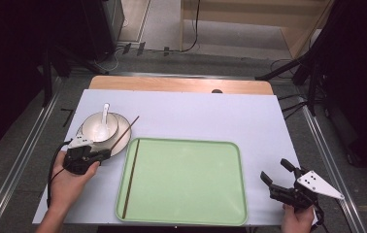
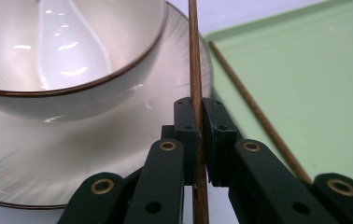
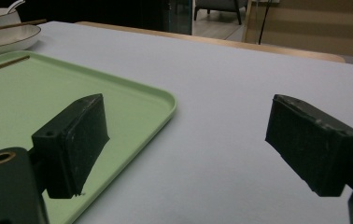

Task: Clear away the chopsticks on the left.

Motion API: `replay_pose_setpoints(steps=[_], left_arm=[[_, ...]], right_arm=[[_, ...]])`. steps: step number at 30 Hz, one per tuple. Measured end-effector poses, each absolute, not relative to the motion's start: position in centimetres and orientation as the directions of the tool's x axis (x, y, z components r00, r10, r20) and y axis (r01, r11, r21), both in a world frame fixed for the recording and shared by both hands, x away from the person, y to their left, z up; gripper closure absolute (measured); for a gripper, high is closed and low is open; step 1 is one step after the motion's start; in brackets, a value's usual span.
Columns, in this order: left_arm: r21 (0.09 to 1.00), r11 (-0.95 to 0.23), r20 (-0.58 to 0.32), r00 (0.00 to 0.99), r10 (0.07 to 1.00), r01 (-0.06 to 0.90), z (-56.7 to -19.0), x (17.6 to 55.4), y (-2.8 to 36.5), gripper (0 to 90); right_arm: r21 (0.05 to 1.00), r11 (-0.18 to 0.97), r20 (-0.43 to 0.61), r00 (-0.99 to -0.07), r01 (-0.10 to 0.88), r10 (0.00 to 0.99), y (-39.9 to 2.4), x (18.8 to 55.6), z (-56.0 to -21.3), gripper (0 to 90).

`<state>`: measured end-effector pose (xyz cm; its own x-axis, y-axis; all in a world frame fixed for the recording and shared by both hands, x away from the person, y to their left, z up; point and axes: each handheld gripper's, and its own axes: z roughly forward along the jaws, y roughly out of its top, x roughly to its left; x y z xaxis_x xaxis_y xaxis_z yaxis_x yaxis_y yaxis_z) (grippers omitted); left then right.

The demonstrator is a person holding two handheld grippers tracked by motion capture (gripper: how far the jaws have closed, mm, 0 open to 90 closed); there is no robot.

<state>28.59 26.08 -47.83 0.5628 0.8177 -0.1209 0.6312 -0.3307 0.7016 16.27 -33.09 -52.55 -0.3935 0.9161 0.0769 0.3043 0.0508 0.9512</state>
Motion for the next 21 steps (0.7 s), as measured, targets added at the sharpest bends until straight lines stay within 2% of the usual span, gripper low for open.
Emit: replay_pose_setpoints(steps=[12,21], left_arm=[[0.723,-0.335,-0.155,0.614,0.774,0.604,-47.9,25.3,22.0,85.6],[0.691,-0.335,-0.214,0.624,0.751,0.641,-49.3,23.5,18.2,85.5]], right_arm=[[0.952,0.051,0.076,-0.394,0.303,0.916,-33.1,16.3,-52.5,13.0],[0.952,0.052,0.075,-0.395,0.302,0.916,-33.0,16.3,-52.5,13.0]])
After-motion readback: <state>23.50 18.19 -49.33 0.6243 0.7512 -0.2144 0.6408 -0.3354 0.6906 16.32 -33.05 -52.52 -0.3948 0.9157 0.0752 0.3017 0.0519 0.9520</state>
